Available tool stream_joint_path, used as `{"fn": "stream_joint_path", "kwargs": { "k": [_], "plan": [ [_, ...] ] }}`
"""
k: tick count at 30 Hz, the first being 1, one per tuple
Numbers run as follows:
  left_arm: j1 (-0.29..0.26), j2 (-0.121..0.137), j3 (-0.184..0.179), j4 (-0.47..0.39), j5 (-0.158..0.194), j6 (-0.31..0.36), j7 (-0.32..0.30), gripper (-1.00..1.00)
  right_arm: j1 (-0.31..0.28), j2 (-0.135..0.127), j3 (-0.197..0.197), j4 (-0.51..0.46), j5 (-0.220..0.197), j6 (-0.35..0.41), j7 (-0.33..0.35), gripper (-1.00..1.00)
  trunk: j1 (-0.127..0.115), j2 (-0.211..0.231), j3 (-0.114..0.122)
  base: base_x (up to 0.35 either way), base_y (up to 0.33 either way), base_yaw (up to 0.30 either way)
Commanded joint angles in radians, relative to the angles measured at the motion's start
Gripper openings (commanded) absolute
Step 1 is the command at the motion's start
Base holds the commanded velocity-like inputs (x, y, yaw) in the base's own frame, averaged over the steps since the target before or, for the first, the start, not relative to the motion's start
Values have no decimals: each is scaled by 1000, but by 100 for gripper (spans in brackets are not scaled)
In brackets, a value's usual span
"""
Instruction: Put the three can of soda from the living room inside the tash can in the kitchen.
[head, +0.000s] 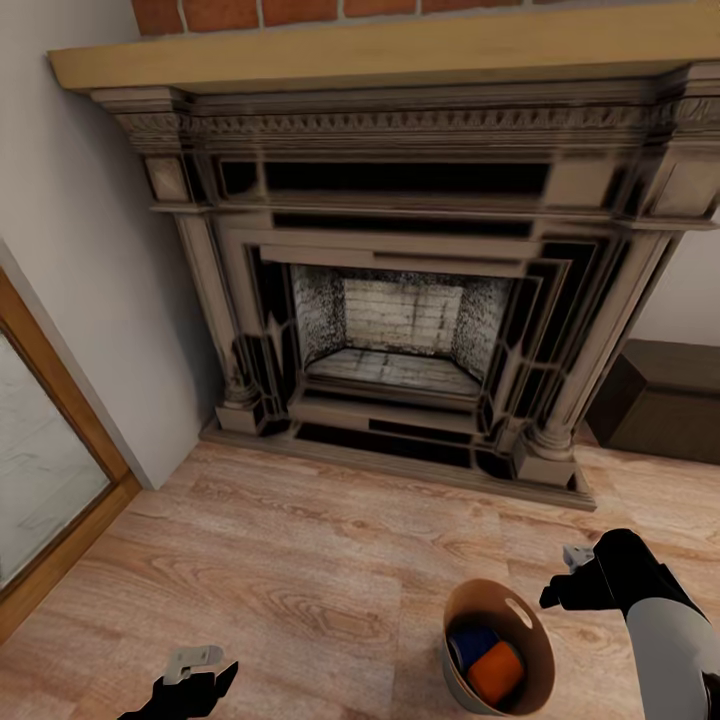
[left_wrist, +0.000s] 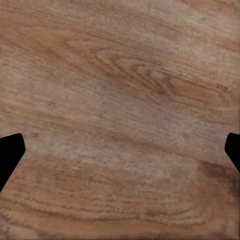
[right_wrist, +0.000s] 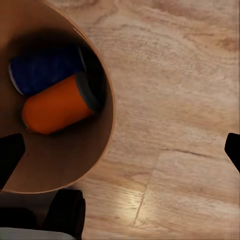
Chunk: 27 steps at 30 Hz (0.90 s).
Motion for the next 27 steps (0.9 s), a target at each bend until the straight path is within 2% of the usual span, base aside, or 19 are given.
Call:
{"fn": "stream_joint_path", "kwargs": {
  "k": [1,6,8,9,13,14,16,17,22,27],
  "plan": [
    [0,0,0,0,0,1,0,100,1,0,0,0,0,0,0,100,-4,7,3,0,0,0],
    [0,-1,-1,0,-2,5,0,100,17,0,0,0,0,-9,-1,100,-23,42,19,0,0,0],
    [0,0,-1,0,-2,7,0,100,24,0,0,0,0,-31,-2,100,-31,56,25,0,0,0],
    [0,0,-2,0,-2,20,0,100,34,2,-2,0,0,-71,-13,100,-35,63,28,0,0,0],
    [0,0,-4,4,-6,43,5,100,54,6,-19,0,-1,-102,-47,100,-50,91,41,0,0,0],
    [-1,-1,-5,8,-10,47,8,100,59,7,-28,0,-1,-106,-57,100,-54,98,44,0,0,0],
    [-5,-1,-3,32,-41,54,17,100,78,9,-53,0,-1,-118,-77,100,-61,112,50,0,0,0],
    [-12,-2,-2,57,-62,57,22,100,102,10,-67,0,-1,-156,-89,100,-65,119,53,0,0,0],
    [-19,-2,-2,106,-78,50,26,100,156,12,-81,0,0,-243,-105,100,-84,154,69,0,0,0],
    [-21,-1,-3,125,-83,44,36,100,208,14,-85,0,-2,-272,-127,100,-104,189,85,0,0,0]
  ]
}}
